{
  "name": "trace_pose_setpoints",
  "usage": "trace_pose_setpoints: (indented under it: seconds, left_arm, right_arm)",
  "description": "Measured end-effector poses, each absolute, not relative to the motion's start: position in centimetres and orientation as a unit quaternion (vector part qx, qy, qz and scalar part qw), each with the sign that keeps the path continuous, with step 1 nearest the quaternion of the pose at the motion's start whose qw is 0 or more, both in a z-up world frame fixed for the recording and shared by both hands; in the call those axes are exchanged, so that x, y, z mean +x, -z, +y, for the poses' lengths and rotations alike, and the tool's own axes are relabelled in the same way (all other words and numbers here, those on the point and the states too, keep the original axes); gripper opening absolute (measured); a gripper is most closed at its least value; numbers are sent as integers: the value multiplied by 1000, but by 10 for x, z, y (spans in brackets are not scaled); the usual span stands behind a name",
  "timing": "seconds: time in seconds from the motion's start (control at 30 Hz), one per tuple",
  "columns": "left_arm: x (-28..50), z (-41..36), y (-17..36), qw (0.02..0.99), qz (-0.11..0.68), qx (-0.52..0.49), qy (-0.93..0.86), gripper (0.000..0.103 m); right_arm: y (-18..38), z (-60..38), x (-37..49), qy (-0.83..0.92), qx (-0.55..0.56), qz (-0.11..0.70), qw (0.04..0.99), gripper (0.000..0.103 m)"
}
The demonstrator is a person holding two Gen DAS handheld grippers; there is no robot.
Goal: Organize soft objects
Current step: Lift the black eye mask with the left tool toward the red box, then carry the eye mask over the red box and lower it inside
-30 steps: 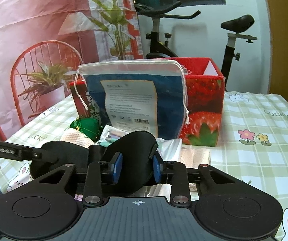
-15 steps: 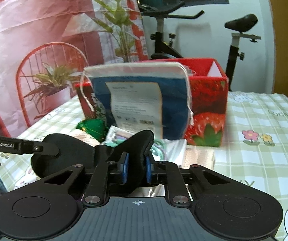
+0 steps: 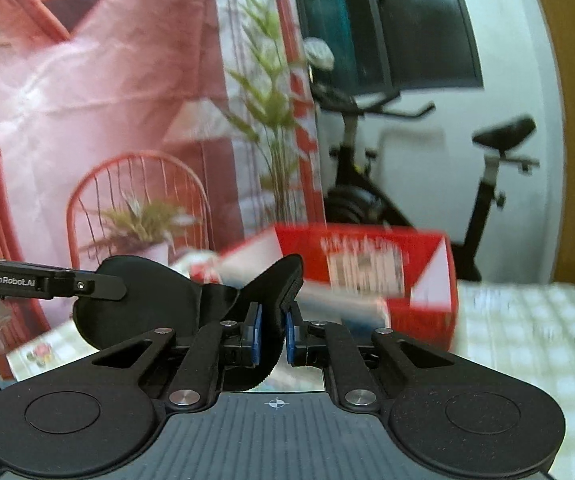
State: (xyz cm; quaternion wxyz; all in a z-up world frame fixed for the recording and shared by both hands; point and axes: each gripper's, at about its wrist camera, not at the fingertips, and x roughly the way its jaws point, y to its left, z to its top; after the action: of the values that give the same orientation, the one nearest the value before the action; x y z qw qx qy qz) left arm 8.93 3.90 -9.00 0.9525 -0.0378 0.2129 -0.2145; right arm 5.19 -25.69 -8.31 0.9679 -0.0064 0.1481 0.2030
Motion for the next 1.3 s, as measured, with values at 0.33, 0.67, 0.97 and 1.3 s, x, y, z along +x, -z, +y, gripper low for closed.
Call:
trace_pose_setpoints:
  seconds: [0.33, 0.67, 0.97, 1.3]
  left_arm:
    - [130, 23, 27, 964, 142, -27, 225, 17]
    - [211, 3, 24, 962, 177, -9, 208, 17]
    - [278, -18, 56, 943, 257, 39, 208, 17]
    - [314, -28, 106, 905, 353, 60, 231, 17]
  right_arm:
    - [6, -243, 93, -220, -51, 87, 970, 10]
    - [-8, -224, 191, -209, -74, 136, 966, 9]
    - [32, -233, 265, -175, -71, 233, 954, 9]
    - [85, -254, 301, -152, -22, 344, 926, 9]
